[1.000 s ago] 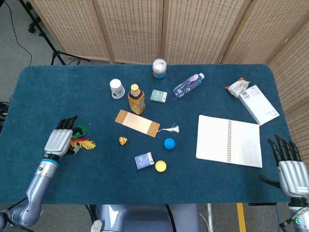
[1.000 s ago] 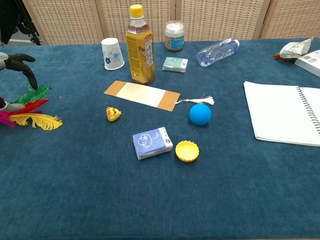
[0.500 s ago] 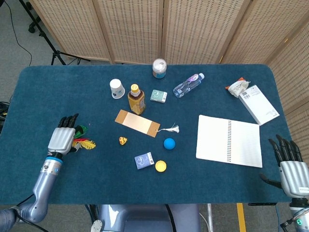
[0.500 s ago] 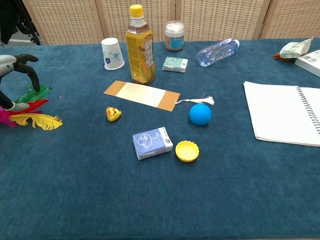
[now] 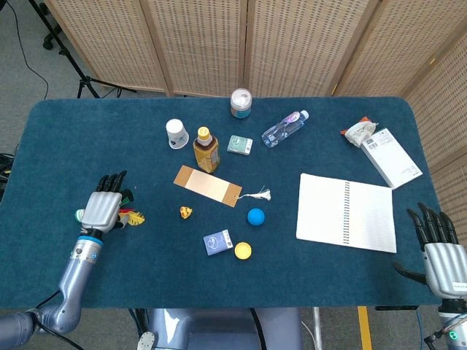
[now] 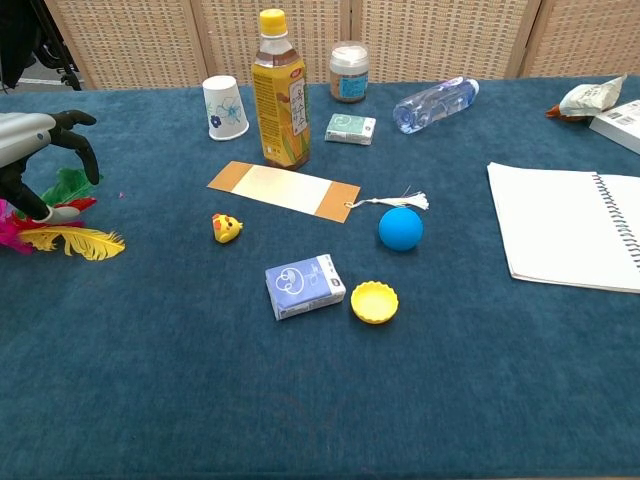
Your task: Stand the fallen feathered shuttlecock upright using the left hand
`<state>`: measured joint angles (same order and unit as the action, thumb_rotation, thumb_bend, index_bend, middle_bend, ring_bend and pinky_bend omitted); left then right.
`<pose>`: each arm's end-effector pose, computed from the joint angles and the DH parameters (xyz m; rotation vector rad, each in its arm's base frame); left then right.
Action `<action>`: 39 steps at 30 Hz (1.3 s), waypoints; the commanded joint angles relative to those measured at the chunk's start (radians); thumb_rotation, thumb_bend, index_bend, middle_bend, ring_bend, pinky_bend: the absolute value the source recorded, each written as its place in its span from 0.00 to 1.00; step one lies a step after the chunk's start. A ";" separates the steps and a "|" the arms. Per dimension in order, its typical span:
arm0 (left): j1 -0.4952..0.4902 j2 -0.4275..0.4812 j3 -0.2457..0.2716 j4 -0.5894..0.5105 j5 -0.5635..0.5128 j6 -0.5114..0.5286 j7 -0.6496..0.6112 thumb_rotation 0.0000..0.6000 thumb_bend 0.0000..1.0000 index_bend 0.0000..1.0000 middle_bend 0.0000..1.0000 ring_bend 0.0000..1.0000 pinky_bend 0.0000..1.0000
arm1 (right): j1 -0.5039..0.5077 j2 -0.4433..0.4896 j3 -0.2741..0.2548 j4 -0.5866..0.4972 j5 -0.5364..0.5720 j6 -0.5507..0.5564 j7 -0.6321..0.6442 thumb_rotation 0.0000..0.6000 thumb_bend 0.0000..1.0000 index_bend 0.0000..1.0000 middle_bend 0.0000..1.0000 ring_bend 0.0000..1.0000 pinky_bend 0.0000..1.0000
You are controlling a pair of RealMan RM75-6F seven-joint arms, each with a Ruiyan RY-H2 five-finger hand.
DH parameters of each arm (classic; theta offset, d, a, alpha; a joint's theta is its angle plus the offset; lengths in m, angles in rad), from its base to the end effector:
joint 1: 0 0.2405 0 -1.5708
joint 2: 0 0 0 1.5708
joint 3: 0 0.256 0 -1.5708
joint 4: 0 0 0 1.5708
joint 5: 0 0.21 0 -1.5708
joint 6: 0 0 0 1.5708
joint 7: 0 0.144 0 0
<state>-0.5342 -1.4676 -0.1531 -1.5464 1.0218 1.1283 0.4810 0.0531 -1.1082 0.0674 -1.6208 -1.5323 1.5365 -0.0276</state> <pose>-0.2283 0.3103 0.0260 -1.6122 -0.9649 -0.7291 -0.3070 -0.1745 0.1692 1.3650 -0.8357 0.9218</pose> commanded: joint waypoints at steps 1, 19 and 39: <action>-0.003 -0.005 0.002 0.005 -0.006 0.000 0.007 1.00 0.30 0.50 0.00 0.00 0.00 | -0.001 0.000 0.000 -0.001 -0.001 0.001 0.000 1.00 0.00 0.00 0.00 0.00 0.00; -0.003 -0.008 0.013 0.007 0.000 0.012 0.012 1.00 0.35 0.58 0.00 0.00 0.00 | -0.006 -0.001 -0.002 -0.004 0.001 0.004 -0.011 1.00 0.00 0.00 0.00 0.00 0.00; -0.003 -0.018 0.004 0.050 0.004 0.018 -0.012 1.00 0.43 0.67 0.00 0.00 0.00 | -0.006 -0.005 -0.002 -0.002 0.003 0.000 -0.022 1.00 0.00 0.00 0.00 0.00 0.00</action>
<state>-0.5368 -1.4856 -0.1488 -1.4966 1.0254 1.1461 0.4689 0.0468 -1.1131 0.0652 -1.6226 -1.5295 1.5366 -0.0492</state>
